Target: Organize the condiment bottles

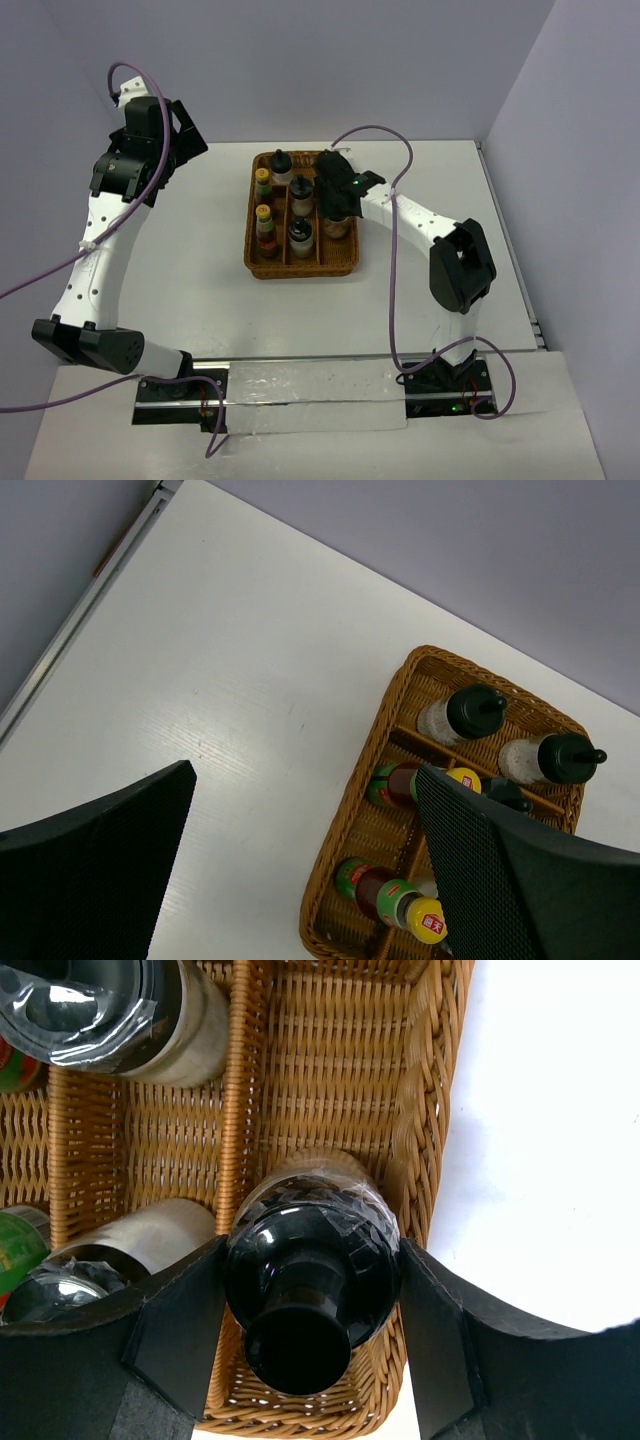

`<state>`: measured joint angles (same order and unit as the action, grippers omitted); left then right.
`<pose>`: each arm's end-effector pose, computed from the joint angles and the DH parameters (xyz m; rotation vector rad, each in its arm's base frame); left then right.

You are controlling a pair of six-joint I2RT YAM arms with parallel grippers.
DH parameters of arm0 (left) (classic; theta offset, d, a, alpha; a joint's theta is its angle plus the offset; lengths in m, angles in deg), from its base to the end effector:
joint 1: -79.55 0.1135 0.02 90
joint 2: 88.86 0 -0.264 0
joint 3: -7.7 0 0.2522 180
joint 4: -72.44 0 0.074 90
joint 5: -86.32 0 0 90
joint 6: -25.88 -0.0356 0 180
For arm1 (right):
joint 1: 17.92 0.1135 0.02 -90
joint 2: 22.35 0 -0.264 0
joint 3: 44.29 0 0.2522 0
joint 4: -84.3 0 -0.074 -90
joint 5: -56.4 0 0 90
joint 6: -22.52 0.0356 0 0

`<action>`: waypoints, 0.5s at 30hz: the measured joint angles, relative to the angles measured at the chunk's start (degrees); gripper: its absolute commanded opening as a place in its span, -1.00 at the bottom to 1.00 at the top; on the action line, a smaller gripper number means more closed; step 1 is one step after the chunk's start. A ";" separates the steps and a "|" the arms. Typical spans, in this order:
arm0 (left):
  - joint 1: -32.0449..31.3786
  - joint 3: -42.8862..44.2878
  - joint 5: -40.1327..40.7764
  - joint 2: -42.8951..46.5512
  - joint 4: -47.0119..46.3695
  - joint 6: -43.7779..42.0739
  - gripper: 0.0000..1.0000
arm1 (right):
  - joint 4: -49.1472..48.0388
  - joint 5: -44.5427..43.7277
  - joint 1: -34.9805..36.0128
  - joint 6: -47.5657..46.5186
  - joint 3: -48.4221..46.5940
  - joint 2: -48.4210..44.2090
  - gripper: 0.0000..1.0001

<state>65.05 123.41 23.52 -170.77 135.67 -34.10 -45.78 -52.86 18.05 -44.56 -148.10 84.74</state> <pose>0.2795 -0.0555 0.4633 -0.5509 1.9466 0.0053 0.3418 0.2336 0.2652 -0.1395 2.4242 0.0382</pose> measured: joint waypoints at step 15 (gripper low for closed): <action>0.00 0.00 0.00 0.00 0.02 0.00 0.99 | -0.87 -0.17 0.00 0.36 -0.37 0.15 0.93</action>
<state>65.05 123.41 23.52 -170.77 135.70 -34.10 -46.65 -53.03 18.05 -44.20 -148.47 84.89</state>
